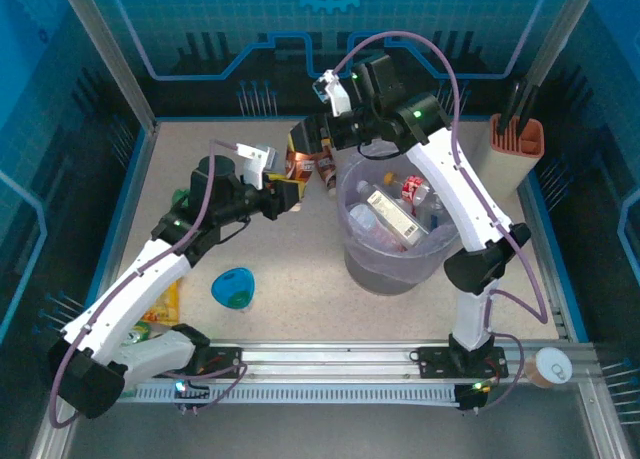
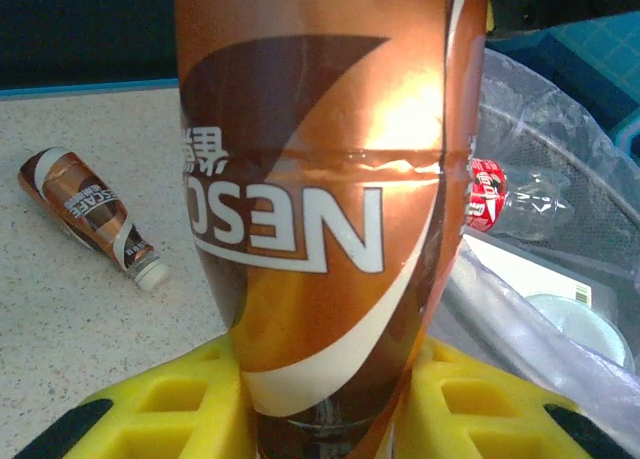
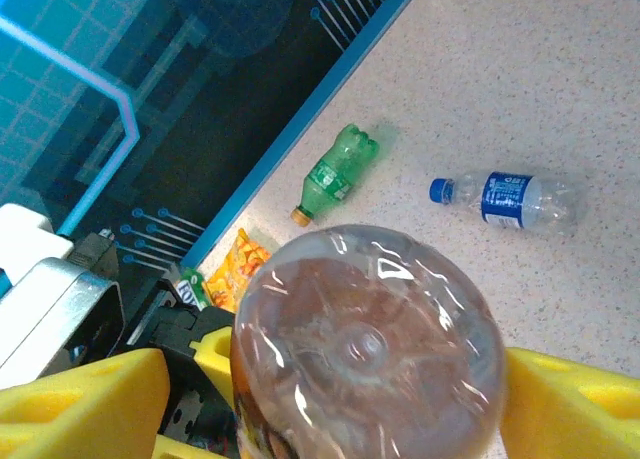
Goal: Put the plastic bottles in the bin
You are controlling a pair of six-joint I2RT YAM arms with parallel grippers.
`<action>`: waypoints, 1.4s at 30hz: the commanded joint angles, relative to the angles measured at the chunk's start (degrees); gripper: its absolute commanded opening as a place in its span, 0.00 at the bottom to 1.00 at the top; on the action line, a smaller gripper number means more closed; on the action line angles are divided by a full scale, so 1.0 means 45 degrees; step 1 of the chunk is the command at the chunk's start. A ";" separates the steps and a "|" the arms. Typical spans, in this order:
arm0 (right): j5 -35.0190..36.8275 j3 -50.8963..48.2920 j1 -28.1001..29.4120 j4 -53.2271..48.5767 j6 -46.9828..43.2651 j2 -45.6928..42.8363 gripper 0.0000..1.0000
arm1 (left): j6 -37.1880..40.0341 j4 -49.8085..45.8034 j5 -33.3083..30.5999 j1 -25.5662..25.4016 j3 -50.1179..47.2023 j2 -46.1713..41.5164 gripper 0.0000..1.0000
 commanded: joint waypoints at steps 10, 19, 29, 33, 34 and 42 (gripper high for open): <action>-0.0180 0.0196 -0.0077 0.0465 -0.0313 -0.0477 0.45 | -0.0433 0.0669 0.0139 -0.0175 0.0601 0.0191 0.52; 0.0575 -0.0370 -0.1217 0.2142 -0.0395 -0.2183 0.34 | -0.2361 0.2270 0.1266 -0.0218 0.0317 0.0171 0.87; 0.1401 -0.3671 -0.3688 0.1750 -0.1853 -0.5757 0.30 | -0.2069 0.2136 0.0326 -0.1736 0.1016 0.1868 0.87; 0.1475 -0.4860 -0.3690 0.1424 -0.2425 -0.6404 0.28 | -0.2180 0.2322 0.0145 -0.2061 0.1117 0.2605 0.86; 0.1511 -0.5097 -0.3683 0.1408 -0.2460 -0.6504 0.27 | -0.2239 0.2411 0.0156 -0.2112 0.1099 0.2724 0.85; 0.0949 -0.7675 -0.3664 0.2204 -0.2038 -0.6940 0.26 | -0.2458 0.2729 -0.0072 -0.2392 0.0592 0.3087 0.76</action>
